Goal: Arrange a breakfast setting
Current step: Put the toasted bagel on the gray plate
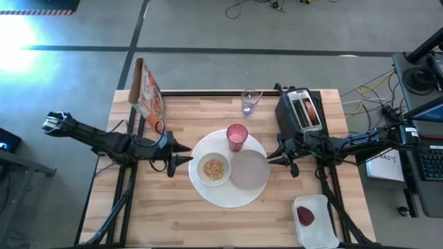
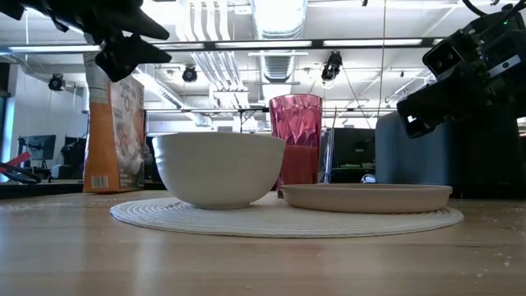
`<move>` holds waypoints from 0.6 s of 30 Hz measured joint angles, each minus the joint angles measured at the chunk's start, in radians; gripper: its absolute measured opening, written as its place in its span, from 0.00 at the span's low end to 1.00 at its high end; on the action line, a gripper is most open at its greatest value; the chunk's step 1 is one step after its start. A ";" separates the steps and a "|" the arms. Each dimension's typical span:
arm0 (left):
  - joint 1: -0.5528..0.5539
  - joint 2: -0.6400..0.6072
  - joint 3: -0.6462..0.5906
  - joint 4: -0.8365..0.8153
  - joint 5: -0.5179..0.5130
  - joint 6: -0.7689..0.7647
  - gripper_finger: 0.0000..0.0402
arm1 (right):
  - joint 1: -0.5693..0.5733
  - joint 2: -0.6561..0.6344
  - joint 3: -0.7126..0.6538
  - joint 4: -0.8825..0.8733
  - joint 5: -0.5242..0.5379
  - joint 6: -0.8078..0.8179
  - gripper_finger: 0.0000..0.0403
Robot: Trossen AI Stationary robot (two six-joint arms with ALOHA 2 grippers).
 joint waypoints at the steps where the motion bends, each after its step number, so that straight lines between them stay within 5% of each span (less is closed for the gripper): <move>1: 0.000 0.002 0.000 0.004 0.000 0.006 0.44 | 0.000 0.000 0.000 0.000 0.000 0.000 0.20; 18: 0.000 0.004 0.000 0.102 0.026 0.044 0.44 | -0.003 0.000 0.000 -0.020 0.026 0.000 0.18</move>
